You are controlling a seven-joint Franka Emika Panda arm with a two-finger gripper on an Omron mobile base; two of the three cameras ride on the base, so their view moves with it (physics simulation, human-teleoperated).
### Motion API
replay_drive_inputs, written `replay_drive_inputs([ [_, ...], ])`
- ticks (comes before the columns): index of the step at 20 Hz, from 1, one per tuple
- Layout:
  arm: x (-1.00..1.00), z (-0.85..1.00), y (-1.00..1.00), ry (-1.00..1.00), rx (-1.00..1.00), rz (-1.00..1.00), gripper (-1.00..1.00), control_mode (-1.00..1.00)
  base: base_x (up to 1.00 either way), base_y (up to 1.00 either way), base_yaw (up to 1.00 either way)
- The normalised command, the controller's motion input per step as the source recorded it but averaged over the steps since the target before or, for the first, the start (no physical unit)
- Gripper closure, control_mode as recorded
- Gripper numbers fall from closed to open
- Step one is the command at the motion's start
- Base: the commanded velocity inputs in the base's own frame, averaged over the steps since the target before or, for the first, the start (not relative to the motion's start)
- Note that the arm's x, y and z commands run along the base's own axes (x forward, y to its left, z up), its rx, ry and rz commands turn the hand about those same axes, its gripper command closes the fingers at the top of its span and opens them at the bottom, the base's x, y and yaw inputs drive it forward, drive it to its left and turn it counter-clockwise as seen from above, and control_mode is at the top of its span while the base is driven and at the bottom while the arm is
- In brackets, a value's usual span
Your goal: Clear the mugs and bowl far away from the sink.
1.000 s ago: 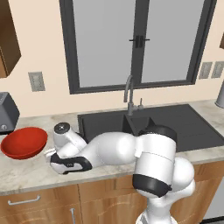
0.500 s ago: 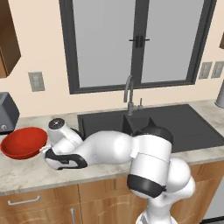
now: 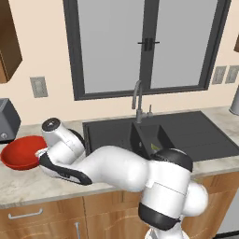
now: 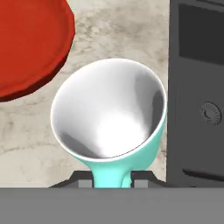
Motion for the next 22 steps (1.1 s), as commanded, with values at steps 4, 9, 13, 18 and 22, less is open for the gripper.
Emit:
replay_drive_inputs([
  [4,-0.56,1.00,-0.12,-0.36,0.00,-0.12,1.00,-1.00,0.00,0.00,0.00],
  [9,-0.36,0.54,-0.85,-0.53,0.00,-0.01,1.00,-1.00,0.00,0.00,0.00],
  [13,-0.09,0.33,-1.00,-0.31,0.01,0.00,1.00,-1.00,0.00,0.00,0.00],
  [18,0.00,0.57,-1.00,-0.09,0.06,0.00,1.00,-1.00,0.00,0.00,0.00],
  [22,-0.01,0.42,-1.00,0.00,0.24,-0.14,1.00,-1.00,0.00,0.00,0.00],
])
